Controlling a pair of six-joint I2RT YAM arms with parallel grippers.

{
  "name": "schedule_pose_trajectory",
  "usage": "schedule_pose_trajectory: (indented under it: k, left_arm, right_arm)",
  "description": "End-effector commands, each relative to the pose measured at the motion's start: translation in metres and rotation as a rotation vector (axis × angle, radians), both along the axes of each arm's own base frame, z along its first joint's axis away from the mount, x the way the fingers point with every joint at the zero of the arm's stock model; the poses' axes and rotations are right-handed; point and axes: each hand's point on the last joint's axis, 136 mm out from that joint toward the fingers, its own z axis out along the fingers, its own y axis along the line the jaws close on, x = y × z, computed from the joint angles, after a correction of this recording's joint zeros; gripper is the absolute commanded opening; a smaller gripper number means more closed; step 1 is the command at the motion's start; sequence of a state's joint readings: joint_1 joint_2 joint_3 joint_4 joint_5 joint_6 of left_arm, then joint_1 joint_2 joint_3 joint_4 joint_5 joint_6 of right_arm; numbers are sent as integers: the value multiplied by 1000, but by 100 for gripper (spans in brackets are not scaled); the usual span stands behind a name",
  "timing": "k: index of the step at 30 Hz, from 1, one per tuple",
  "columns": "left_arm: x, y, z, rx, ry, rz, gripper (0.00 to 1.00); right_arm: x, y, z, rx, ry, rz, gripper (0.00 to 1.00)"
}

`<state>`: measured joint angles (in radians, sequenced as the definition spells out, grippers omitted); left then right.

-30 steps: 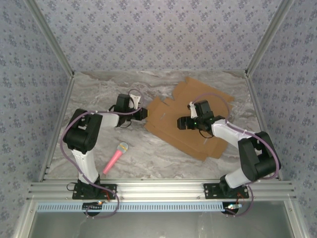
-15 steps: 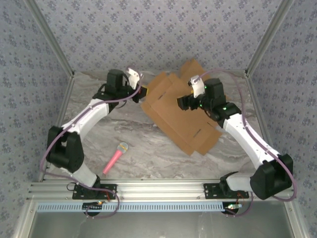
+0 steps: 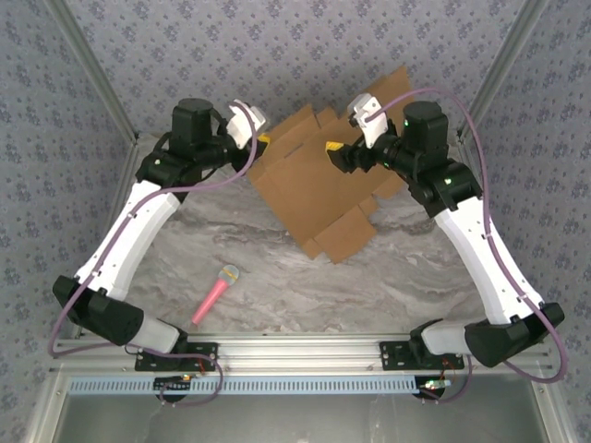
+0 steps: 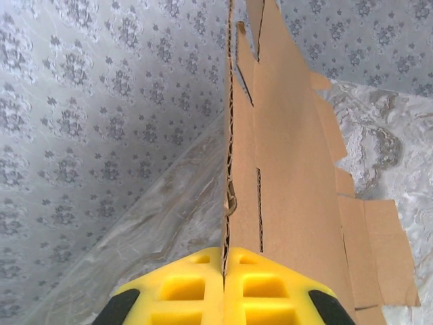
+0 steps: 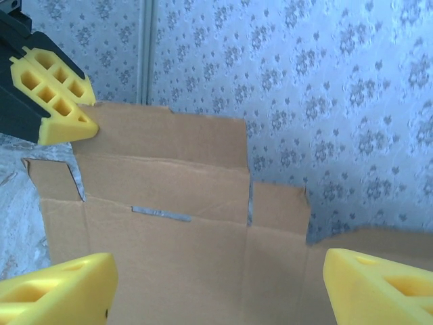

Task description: Fold the paper box

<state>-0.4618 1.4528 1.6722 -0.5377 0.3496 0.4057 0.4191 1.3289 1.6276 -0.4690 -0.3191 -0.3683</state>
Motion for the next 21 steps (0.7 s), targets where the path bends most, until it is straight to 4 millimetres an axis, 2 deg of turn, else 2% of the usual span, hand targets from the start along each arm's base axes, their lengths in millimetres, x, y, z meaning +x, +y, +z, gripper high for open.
schedule_pose_trajectory:
  k: [1,5,6,14,21]
  left_arm:
    - [-24,13,39,89,-135,-15,0]
    - [-36,12,56,136,-178,-59,1]
    - [-39,11,60,141,-187,-73,1]
    - [-61,4,79,196,-264,-157,4]
    - [-70,-1,82,243,-311,-213,3]
  right_arm:
    - [-11,8,3,-88,-32,72,82]
    - [-19,22,16,-134,-99,143,83]
    - [-20,23,14,-154,-99,157,83]
    - [-2,26,28,-245,-185,138,84]
    - [-11,38,16,-299,-158,266,80]
